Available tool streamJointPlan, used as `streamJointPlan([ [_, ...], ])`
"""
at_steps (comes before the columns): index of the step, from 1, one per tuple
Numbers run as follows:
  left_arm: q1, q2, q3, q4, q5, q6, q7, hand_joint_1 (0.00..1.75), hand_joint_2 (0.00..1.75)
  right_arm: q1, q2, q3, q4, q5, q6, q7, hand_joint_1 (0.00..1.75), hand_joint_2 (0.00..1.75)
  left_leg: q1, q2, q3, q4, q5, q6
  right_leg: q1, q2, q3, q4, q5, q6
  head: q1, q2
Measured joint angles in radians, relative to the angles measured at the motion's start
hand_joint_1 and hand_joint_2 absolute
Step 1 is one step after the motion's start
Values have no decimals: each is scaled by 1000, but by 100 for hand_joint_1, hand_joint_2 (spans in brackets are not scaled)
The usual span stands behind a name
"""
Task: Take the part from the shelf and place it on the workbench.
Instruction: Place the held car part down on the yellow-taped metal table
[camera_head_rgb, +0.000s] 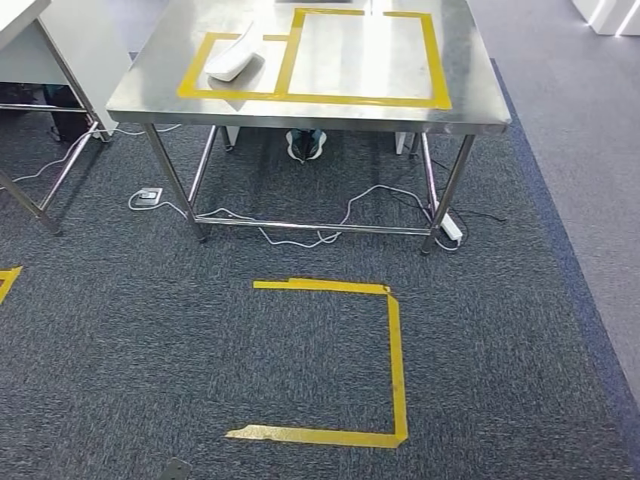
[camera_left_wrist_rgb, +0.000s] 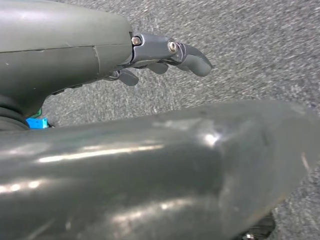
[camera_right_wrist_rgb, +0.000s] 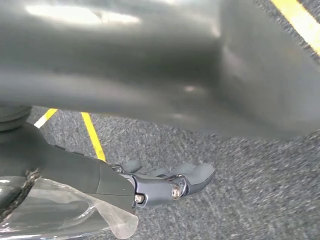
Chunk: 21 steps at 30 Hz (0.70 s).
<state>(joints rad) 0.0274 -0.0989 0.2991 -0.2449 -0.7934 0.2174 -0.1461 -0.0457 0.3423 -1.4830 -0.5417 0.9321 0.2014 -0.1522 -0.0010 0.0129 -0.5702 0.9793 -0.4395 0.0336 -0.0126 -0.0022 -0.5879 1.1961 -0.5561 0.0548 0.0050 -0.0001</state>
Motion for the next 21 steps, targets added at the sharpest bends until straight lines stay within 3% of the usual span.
streamJointPlan([
  [2, -1, 0, 0, 0, 0, 0, 0, 0, 0, -4, 0, 0, 1, -1, 0, -1, 0, 0, -1, 0, -25, 17, 11, -11, -2, 3, 98, -144, 12, -1, 1, 0],
  [3, -2, 0, 1, 0, 0, 0, 0, 0, 0, -5, 0, 0, 1, -2, 1, -2, 0, 0, -2, 0, -33, 24, 18, -16, -1, 5, 128, -195, 5, -6, 1, 0],
  [4, -2, 0, 1, 0, 0, 0, 0, 0, 0, -6, 0, 0, 1, -2, 1, -2, 0, 0, -3, 0, -37, 26, 26, -21, 1, 7, 139, -221, -5, -13, 2, 0],
  [6, -2, 1, 3, 0, -1, 0, 0, 0, 0, -4, 0, 0, 2, -3, 2, -2, 0, 0, -1, -2, -42, 27, 37, -31, 3, 4, 128, -227, 4, -34, 3, 0],
  [7, -1, 1, 3, 0, -1, 0, 0, 0, 0, -3, -1, 0, 2, -4, 2, -2, 0, 0, 0, -3, -47, 34, 23, -37, 2, 2, 119, -227, 13, -46, 2, 0],
  [9, 1, 1, 4, 1, -2, 0, 0, 0, 0, -4, -1, 0, 2, -4, 2, -3, 0, 0, 4, -6, -64, 96, -59, -48, 0, -2, 95, -228, 36, -64, -4, 0],
  [11, 1, 0, 4, 1, -3, -1, 0, 0, 0, -4, -1, 0, 2, -5, 2, -3, 0, 0, 6, -7, -84, 221, -162, -55, 2, -5, 68, -226, 61, -69, -8, 0],
  [12, 0, 0, 4, 1, -3, -1, 0, 0, 0, -4, -1, 0, 2, -5, 3, -3, 0, 0, 6, -7, -86, 277, -184, -56, 3, -6, 53, -224, 75, -69, -8, 0],
  [13, 0, 0, 4, 1, -4, -1, 0, 0, 0, -4, -1, 0, 2, -5, 3, -3, 0, 0, 7, -7, -76, 306, -180, -56, 4, -7, 37, -220, 88, -69, -8, 0],
  [14, -1, 0, 4, 1, -4, -1, 0, 0, 0, -4, -1, 0, 2, -5, 4, -3, 0, 0, 7, -8, -49, 295, -155, -55, 5, -7, 18, -216, 99, -67, -8, 0],
  [16, -2, 1, 4, 1, -4, -1, 0, 0, 0, -4, -1, 0, 2, -5, 4, -3, 0, 0, 6, -8, 51, 174, -107, -46, 6, -7, -15, -208, 121, -63, -9, 0],
  [18, -6, 2, 4, 1, -4, -1, 0, 0, 0, -4, -1, 0, 3, -5, 5, -3, 0, 0, 2, -10, 146, 23, -112, -36, 8, -8, -33, -205, 142, -55, -7, 0],
  [19, -7, 2, 4, 1, -4, -1, 0, 0, 0, -4, -1, 0, 3, -6, 5, -3, 0, 0, -1, -10, 167, -19, -122, -31, 8, -8, -37, -206, 154, -50, -8, 0],
  [21, -9, 1, 4, 1, -7, 0, 0, 0, 0, -4, -1, 0, 3, -6, 6, -3, 0, 0, -4, -9, 160, -36, -111, -20, 5, -9, -42, -215, 177, -37, -10, 0],
])
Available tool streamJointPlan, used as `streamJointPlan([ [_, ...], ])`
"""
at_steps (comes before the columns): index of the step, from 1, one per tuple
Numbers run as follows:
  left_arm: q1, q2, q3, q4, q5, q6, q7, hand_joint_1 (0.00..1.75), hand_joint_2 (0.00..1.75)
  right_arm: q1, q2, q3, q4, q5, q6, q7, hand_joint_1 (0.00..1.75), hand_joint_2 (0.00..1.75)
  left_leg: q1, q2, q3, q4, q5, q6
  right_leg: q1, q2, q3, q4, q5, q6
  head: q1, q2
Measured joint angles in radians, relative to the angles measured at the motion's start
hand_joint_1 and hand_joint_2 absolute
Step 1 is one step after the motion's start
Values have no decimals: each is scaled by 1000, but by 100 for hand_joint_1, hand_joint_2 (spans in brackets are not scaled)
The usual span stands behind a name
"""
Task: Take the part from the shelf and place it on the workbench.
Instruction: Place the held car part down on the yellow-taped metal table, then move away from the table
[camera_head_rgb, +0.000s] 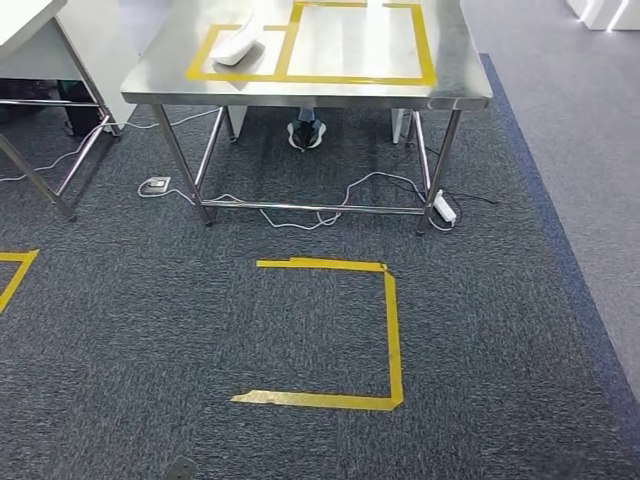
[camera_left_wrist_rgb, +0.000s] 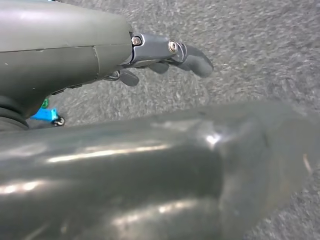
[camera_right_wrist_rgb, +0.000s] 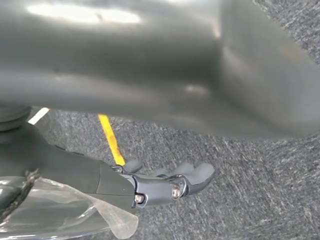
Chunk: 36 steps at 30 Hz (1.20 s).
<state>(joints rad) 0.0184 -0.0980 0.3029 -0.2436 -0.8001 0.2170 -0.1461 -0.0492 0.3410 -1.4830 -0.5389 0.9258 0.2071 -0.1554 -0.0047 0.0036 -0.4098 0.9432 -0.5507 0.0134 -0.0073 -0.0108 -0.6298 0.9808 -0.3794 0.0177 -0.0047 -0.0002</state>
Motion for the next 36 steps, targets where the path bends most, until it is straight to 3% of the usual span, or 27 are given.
streamJointPlan([
  [1, -1, -1, 0, 1, -2, 0, 0, 0, 0, 1, 0, 0, 0, 0, 0, 0, 0, 0, 1, 2, -12, -2, 14, 8, -1, 2, -6, 2, -7, 6, -2, 0],
  [2, -2, -1, 0, 1, -3, 0, 0, 0, 0, 3, 0, 0, 0, -1, -1, -1, 0, 0, 2, 4, -27, -5, 29, 17, -2, 4, -15, 16, -34, 10, -1, 0],
  [3, -2, -2, 0, 2, -4, 1, 0, 0, 0, 4, 0, 0, 1, -1, -2, -1, 0, 0, 3, 6, -45, -7, 46, 24, -3, 7, -28, 48, -82, 14, 1, 0],
  [5, -3, 0, 1, 2, -6, 1, 0, 0, 0, 4, -1, 0, 2, -1, -4, -4, 0, 0, 1, 9, -82, -6, 76, 31, -4, 9, -52, 167, -198, 19, 8, 0],
  [6, -3, 0, 1, 2, -8, 1, 0, 0, 0, 3, -2, 0, 3, -2, -6, -5, 0, 0, 0, 10, -101, -5, 91, 32, -4, 9, -57, 231, -228, 22, 9, 0],
  [7, -4, -1, 2, 2, -9, 1, 0, 0, 0, 2, -3, 0, 4, -2, -8, -6, 0, 0, -1, 11, -122, -3, 107, 31, -4, 9, -52, 281, -231, 24, 9, 0],
  [8, -4, -1, 2, 2, -11, 1, 0, 0, 0, 2, -4, 0, 5, -2, -10, -6, 0, 0, -2, 12, -144, 1, 121, 30, -4, 9, -35, 302, -206, 26, 10, 0],
  [9, -5, -1, 2, 2, -12, 1, 0, 0, 0, 1, -5, 0, 6, -2, -11, -7, 0, 0, -2, 12, -166, 7, 134, 27, -4, 9, -2, 290, -171, 26, 10, 0],
  [10, -6, -1, 3, 2, -12, 1, -1, 0, 0, 0, -6, 0, 7, -2, -11, -8, 0, 0, -2, 12, -186, 16, 146, 24, -5, 9, 48, 244, -144, 25, 10, 0],
  [11, -8, -2, 3, 2, -13, 1, -1, 0, 0, -2, -7, 0, 8, -3, -12, -9, 0, 0, -3, 12, -204, 26, 156, 19, -4, 9, 117, 167, -142, 23, 10, 0],
  [13, -11, -3, 5, 2, -14, 2, -4, 0, 0, -9, -8, 0, 10, -4, -12, -12, 0, 0, -5, 11, -226, 41, 176, 10, -2, 11, 231, 2, -190, 12, 10, 0],
  [14, -12, -3, 7, 2, -14, 3, -5, 0, 0, -11, -8, 0, 11, -4, -13, -14, 0, 0, -5, 11, -234, 43, 189, 4, 0, 12, 258, -47, -212, 5, 11, 0],
  [16, -11, -3, 11, 2, -12, 8, -2, 0, 0, -9, -10, 0, 16, -4, -15, -16, 0, 0, -1, 10, -243, 41, 204, -7, 2, 11, 248, -62, -211, -16, 11, 0],
  [17, -9, -4, 13, 2, -10, 13, 4, 0, 0, -6, -10, 0, 18, -4, -16, -16, 0, 0, 1, 9, -248, 49, 187, -14, 2, 9, 239, -62, -202, -25, 11, 0],
  [19, -6, -10, 18, 3, -5, 25, 21, 0, 0, -2, -13, 0, 22, -4, -18, -18, 0, 0, 5, 6, -264, 118, 94, -25, -1, 5, 218, -62, -180, -39, 8, 0],
  [21, -6, -18, 20, 3, -6, 34, 34, 0, 0, -1, -16, 0, 26, -4, -19, -18, 0, 0, 8, 6, -285, 250, -3, -34, 0, 3, 192, -60, -159, -42, 6, 0],
  [22, -6, -22, 20, 3, -9, 36, 40, 0, 0, 0, -18, 0, 29, -4, -20, -18, 0, 0, 10, 6, -290, 309, -17, -37, 0, 1, 178, -57, -149, -41, 6, 0],
  [23, -6, -26, 20, 3, -11, 37, 46, 0, 0, 0, -20, 0, 31, -3, -21, -18, 0, 0, 11, 6, -283, 341, -6, -38, 0, 0, 164, -52, -141, -39, 6, 0],
  [24, -5, -29, 21, 3, -14, 38, 51, 0, 0, 0, -21, 0, 34, -3, -23, -18, 0, 0, 12, 6, -261, 336, 20, -37, 0, 0, 152, -47, -134, -37, 6, 0],
  [26, -3, -32, 23, 2, -18, 37, 59, 0, 0, 0, -24, 0, 40, -3, -27, -20, 0, 0, 11, 5, -168, 223, 64, -29, 1, 0, 134, -34, -124, -32, 6, 0],
  [28, -2, -34, 26, 1, -21, 36, 63, 0, 0, -1, -25, 0, 46, -3, -29, -21, 0, 0, 8, 4, -80, 88, 58, -15, 4, 0, 121, -24, -116, -23, 6, 0],
  [29, -2, -35, 27, 1, -23, 35, 64, 0, 0, -1, -25, 0, 48, -3, -29, -22, 0, 0, 6, 4, -60, 50, 48, -9, 5, -1, 116, -21, -111, -17, 6, 0],
  [32, -2, -39, 34, 1, -25, 34, 66, 0, 0, -1, -28, 0, 53, -2, -29, -23, 0, 0, 10, 5, -58, 14, 40, 9, 6, -2, 95, -9, -112, 1, 7, 0],
  [34, -2, -41, 38, 1, -24, 32, 67, 0, 0, -1, -31, 0, 55, -2, -30, -24, 0, 0, 13, 7, -68, 6, 50, 21, 6, 3, 55, 63, -162, 9, 12, 0],
  [36, 0, -44, 40, 1, -25, 28, 67, 0, 0, 0, -34, 0, 57, -2, -30, -24, 0, 0, 10, 8, -84, 9, 59, 27, 5, 7, -5, 202, -234, 14, 16, 0],
])
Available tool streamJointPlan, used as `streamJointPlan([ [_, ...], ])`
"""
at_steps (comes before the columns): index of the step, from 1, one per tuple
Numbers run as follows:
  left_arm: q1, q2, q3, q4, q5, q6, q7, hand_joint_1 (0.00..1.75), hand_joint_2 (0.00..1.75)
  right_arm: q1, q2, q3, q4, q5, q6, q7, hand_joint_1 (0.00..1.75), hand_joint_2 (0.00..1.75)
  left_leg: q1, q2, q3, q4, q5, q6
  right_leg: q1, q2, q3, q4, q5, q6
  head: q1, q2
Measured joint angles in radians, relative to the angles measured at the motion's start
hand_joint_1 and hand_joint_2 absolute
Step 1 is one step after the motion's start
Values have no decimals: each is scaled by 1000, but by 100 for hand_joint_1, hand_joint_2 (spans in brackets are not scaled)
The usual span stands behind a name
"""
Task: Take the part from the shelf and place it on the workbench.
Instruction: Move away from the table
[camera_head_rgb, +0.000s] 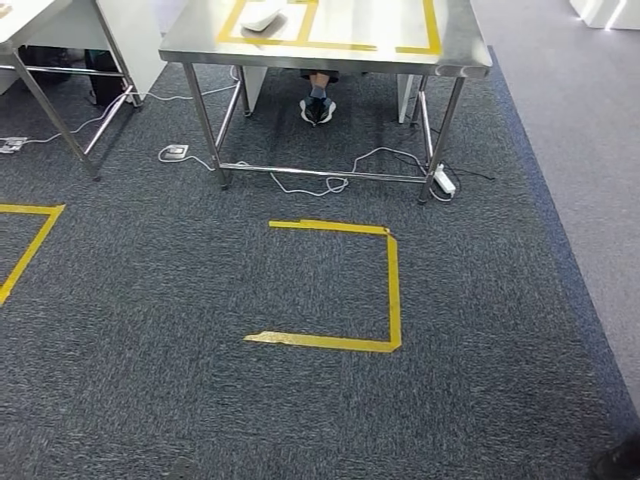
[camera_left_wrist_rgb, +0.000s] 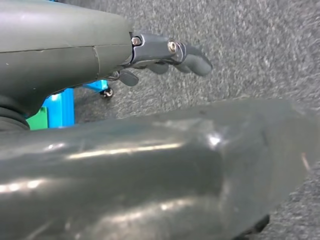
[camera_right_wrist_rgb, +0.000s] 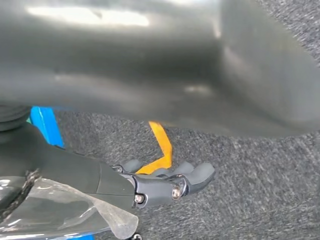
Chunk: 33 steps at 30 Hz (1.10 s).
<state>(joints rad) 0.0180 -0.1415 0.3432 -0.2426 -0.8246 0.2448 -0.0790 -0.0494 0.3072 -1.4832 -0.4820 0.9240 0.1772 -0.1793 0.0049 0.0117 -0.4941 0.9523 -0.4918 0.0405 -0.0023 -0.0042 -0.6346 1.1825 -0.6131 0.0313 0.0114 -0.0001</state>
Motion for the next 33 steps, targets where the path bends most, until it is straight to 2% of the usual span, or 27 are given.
streamJointPlan([
  [1, 1, -1, 1, 0, 0, -1, 0, 0, 0, 1, -1, 0, 1, 0, 0, 0, 0, 0, -2, 0, -8, 3, 4, 1, 0, 0, -22, 56, -20, 1, 0, 0],
  [2, 2, -1, 2, 0, 0, -2, 0, 0, 0, 2, -2, 0, 2, 0, 0, 0, 0, 0, -4, 1, -15, 6, 7, 0, 0, 1, -26, 77, -22, 1, 0, 0],
  [3, 2, -1, 3, 0, 0, -2, 1, 0, 0, 3, -3, 0, 2, 0, 0, 0, 0, 0, -5, 1, -20, 9, 10, -1, 0, 0, -10, 57, -5, 0, 0, 0],
  [5, 2, -2, 4, 0, 0, -2, 1, 0, 0, 3, -4, 0, 4, 1, 0, 0, 0, 0, -6, 1, -25, 14, 14, -4, 0, 0, 74, -79, 52, -6, 0, 0],
  [6, 2, -2, 4, 0, -1, -2, 2, 0, 0, 1, -5, 0, 4, 1, 0, 0, 0, 0, -9, 1, -28, 19, 14, -7, 0, 1, 113, -149, 71, -10, 1, 0],
  [7, 1, -3, 4, 0, -1, -2, 2, 0, 0, 0, -5, 0, 6, 2, 0, -1, 0, 0, -11, 1, -31, 23, 15, -11, 1, 2, 139, -197, 82, -14, 0, 0],
  [8, 1, -2, 4, 0, -1, -2, 2, 0, 0, -1, -5, 0, 7, 2, -1, -1, 0, 0, -14, 1, -35, 28, 12, -8, 1, 2, 149, -221, 82, -18, 0, 0],
  [11, 2, -1, 5, 0, -3, -2, 2, 0, 0, 3, -6, 0, 13, 2, -2, -2, 0, 0, -18, 1, -39, 30, 12, 12, 2, 1, 147, -225, 85, -23, -1, 0],
  [16, 2, -1, 9, 0, -4, -1, 5, 0, 0, 1, -6, 0, 23, 2, -7, -5, 0, 0, -15, 0, -39, 24, 27, 0, 6, 0, 144, -224, 89, -30, -1, 0],
  [23, 2, 0, 10, 0, -12, -1, 6, 0, 0, 0, -9, 0, 31, 1, -19, -10, 0, 0, -11, 0, -40, 23, 28, -18, 9, 0, 142, -222, 89, -34, -1, 0],
  [33, 0, 0, 16, 0, -33, -5, 14, 0, 0, -1, -19, 0, 48, 0, -34, -21, 0, 0, -13, 0, -42, 25, 27, -20, 5, 0, 142, -222, 89, -34, -1, 0],
])
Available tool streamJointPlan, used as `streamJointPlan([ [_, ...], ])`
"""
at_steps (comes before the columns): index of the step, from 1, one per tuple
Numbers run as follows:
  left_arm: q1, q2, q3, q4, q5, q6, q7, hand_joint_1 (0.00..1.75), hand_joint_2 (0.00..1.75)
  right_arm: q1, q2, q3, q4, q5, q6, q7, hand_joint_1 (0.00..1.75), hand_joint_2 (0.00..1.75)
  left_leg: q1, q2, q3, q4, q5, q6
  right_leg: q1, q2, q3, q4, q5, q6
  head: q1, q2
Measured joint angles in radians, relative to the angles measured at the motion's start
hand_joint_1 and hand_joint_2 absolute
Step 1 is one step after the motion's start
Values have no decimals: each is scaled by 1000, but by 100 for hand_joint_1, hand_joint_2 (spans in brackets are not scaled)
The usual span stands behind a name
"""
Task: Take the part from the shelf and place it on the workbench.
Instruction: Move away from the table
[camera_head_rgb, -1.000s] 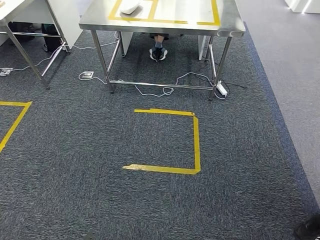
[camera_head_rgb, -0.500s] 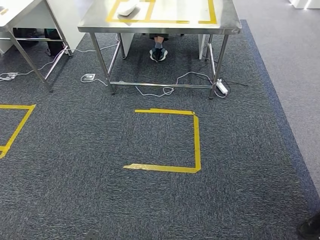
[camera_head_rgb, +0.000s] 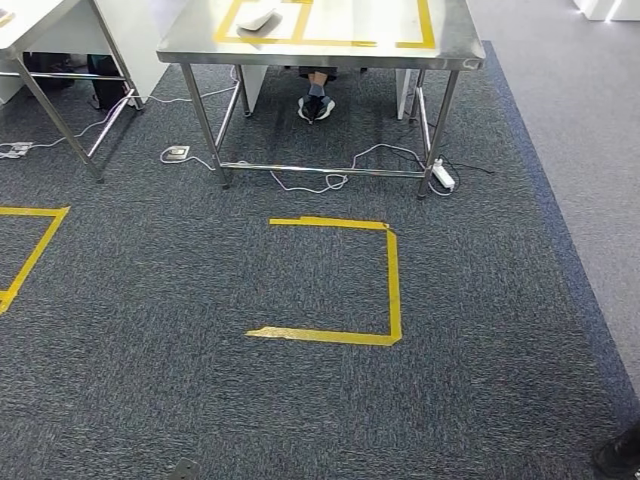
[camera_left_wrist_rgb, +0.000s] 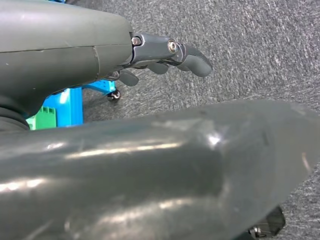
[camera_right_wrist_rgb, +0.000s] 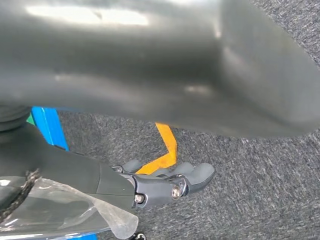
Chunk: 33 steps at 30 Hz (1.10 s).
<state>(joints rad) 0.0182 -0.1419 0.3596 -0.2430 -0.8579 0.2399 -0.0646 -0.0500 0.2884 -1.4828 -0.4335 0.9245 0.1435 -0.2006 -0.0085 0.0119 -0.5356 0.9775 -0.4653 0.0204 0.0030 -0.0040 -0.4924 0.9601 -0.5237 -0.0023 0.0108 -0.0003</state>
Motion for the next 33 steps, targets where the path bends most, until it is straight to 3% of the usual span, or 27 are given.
streamJointPlan([
  [15, -4, 0, 12, 0, -20, -1, 2, 0, 0, -1, -20, 1, 31, 24, -21, -13, 0, 0, -1, 0, -2, 3, 0, 1, -1, 0, -1, 0, 1, 2, 0, 0],
  [20, -5, 0, 18, 0, -23, 0, 4, 0, 0, -2, -26, 2, 47, 36, -35, -20, 0, 0, -6, -1, -6, 11, -5, 13, -5, -2, 3, -1, 5, 12, -1, 0],
  [23, -6, 0, 23, 0, -26, 1, 5, 0, 0, -3, -28, 2, 53, 38, -41, -22, 0, 0, -1, -7, -5, -10, 10, 23, -5, -6, 2, 3, -3, 20, 0, 0],
  [25, -7, -2, 27, 0, -29, 1, 5, 0, 0, -3, -32, 2, 57, 38, -43, -23, 0, 0, 7, -13, -5, -26, 24, 29, -7, -2, -32, 69, -51, 27, 3, 0],
  [27, -6, -3, 32, 0, -31, 0, 6, 0, 0, -3, -35, 2, 60, 37, -45, -24, 0, 0, 7, -21, -14, -26, 28, 30, -11, 1, -95, 204, -119, 35, 5, 0],
  [28, -5, -3, 34, 0, -32, 0, 6, 0, 0, -2, -36, 2, 61, 37, -48, -24, 0, 0, 7, -27, -19, -23, 29, 29, -14, 1, -121, 259, -137, 39, 5, 0],
  [29, -4, -3, 35, 0, -33, -1, 7, 0, 0, -2, -37, 2, 62, 36, -50, -24, 0, 0, 8, -34, -24, -20, 30, 26, -16, 2, -129, 279, -136, 42, 4, 0],
  [30, -4, -4, 37, 0, -34, -1, 7, 0, 0, -1, -38, 2, 62, 36, -52, -23, 0, 0, 10, -43, -28, -15, 31, 23, -19, 3, -116, 256, -115, 45, 4, 0],
  [32, -4, -4, 37, 0, -35, -2, 8, 0, 0, -2, -39, 2, 63, 35, -55, -23, 0, 0, 15, -64, -37, -3, 32, 12, -27, 28, -44, 124, -55, 51, 5, 0],
  [33, -5, -4, 37, 0, -37, -2, 8, 0, 0, -3, -40, 2, 64, 35, -55, -23, 0, 0, 15, -75, -42, 5, 31, 4, -30, 44, -13, 63, -36, 48, 5, 0],
])
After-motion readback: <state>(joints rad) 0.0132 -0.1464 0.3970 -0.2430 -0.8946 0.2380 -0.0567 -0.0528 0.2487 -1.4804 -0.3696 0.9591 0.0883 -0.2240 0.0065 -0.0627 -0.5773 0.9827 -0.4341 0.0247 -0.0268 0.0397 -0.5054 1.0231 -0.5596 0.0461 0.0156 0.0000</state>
